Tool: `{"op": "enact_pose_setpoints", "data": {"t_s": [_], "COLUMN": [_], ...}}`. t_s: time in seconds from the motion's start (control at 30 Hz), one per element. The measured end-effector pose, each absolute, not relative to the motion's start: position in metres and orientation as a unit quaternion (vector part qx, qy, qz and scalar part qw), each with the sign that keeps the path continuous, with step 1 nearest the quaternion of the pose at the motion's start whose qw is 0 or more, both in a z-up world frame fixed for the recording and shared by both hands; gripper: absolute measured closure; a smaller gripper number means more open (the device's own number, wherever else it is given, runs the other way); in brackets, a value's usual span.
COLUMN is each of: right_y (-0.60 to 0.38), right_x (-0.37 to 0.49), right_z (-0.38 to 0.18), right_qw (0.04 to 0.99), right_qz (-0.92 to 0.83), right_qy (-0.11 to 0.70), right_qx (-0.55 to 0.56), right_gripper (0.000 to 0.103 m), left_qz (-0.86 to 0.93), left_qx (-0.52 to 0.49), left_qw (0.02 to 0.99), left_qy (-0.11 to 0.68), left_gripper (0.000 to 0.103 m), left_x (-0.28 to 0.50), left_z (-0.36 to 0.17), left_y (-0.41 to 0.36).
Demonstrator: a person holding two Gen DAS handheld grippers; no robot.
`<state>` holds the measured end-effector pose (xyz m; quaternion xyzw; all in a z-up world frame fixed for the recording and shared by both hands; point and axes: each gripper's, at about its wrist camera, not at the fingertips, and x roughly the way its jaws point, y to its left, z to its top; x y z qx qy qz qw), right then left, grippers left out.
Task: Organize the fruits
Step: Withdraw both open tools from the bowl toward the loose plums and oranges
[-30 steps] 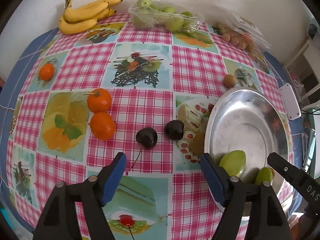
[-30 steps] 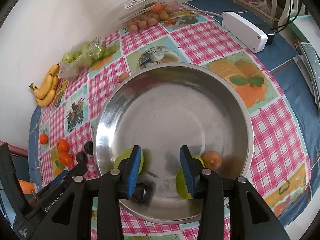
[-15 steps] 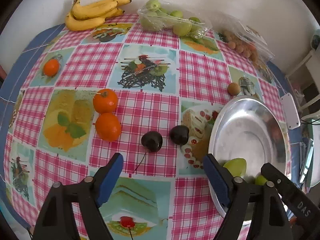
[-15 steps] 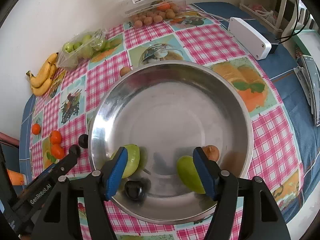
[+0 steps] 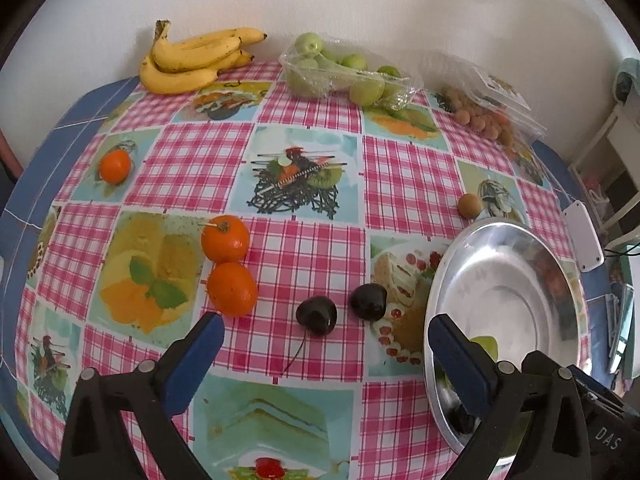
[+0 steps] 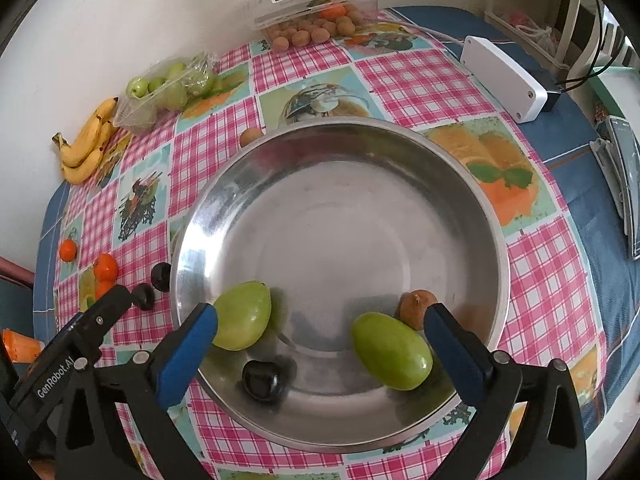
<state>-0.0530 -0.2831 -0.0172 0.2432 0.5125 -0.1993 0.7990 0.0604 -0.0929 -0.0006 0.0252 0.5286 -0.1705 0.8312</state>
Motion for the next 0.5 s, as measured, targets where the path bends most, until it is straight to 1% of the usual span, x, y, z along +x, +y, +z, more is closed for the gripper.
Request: {"op": "enact_pose_setpoints", "data": {"t_s": [0.2,0.5], "right_y": [-0.283,-0.277], "right_x": [-0.053,-0.051], "right_z": [-0.02,-0.016], "right_qw": [0.796,0.811], "right_qz": [-0.198,-0.178], "right_qy": [0.516,0.499], "right_qx": [0.249,0.248], "right_gripper": [0.0,0.0], "left_qz": [-0.177,-0.178], "left_qx": [0.025,0.008], "left_qw": [0.836,0.843], "left_qy": [0.52,0.508], "left_gripper": [0.0,0.0], "left_x": [0.061,0.07], "left_z": [0.0,0.006], "left_y": [-0.092,-0.077]}}
